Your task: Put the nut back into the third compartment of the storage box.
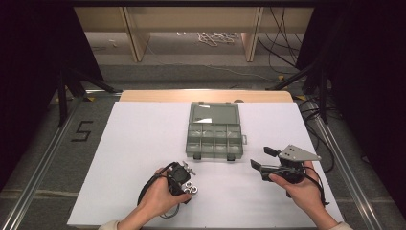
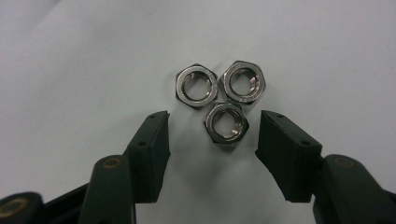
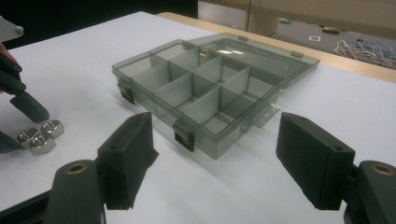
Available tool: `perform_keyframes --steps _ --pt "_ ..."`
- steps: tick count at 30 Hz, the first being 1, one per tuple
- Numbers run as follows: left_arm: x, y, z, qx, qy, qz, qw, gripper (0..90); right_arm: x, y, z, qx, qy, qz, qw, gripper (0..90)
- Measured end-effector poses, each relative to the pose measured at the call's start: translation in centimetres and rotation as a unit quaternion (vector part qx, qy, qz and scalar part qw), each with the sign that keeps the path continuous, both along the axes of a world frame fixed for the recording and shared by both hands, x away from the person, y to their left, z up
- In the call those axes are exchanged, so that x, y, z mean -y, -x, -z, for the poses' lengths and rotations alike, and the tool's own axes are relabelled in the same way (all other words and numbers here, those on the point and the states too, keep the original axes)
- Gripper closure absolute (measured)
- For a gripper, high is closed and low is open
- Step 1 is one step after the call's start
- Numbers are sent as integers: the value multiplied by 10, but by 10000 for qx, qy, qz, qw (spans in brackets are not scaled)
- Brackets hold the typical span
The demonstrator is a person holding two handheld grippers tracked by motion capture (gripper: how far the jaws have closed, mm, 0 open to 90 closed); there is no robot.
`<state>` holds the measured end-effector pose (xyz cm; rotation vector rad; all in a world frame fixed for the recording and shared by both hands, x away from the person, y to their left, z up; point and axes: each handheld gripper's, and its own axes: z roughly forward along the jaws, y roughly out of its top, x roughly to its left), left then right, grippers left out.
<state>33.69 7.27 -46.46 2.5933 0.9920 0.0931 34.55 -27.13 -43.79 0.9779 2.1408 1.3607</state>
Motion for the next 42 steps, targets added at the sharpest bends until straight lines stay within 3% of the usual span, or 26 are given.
perform_keyframes --steps 4,10,12,15,18,34,38,42 --pt "0 -2 -1 -98 -130 53 9999 448 0 0 0 -7 11 1 10000 284" --pt "1 -3 0 -47 -130 -9 9999 497 0 0 0 -19 -1 -6 10000 285" --pt "1 -4 -2 -68 -266 109 9996 503 0 0 0 -25 3 -10 10000 286" --pt "3 -2 -1 -15 -265 12 9996 529 0 0 0 -33 8 -15 10000 287" --pt "3 -3 -2 -34 -351 95 9993 540 0 0 0 -3 12 -19 10000 287" --pt "6 -3 -3 -65 -408 175 9990 697 -1 0 0 -52 22 -28 10000 291" --pt "5 -3 -3 -54 -408 143 9991 701 -2 -1 2 -19 -89 -45 9999 291" --pt "6 -2 -3 -47 -390 73 9992 703 -1 -1 1 -20 -20 -44 10000 292"
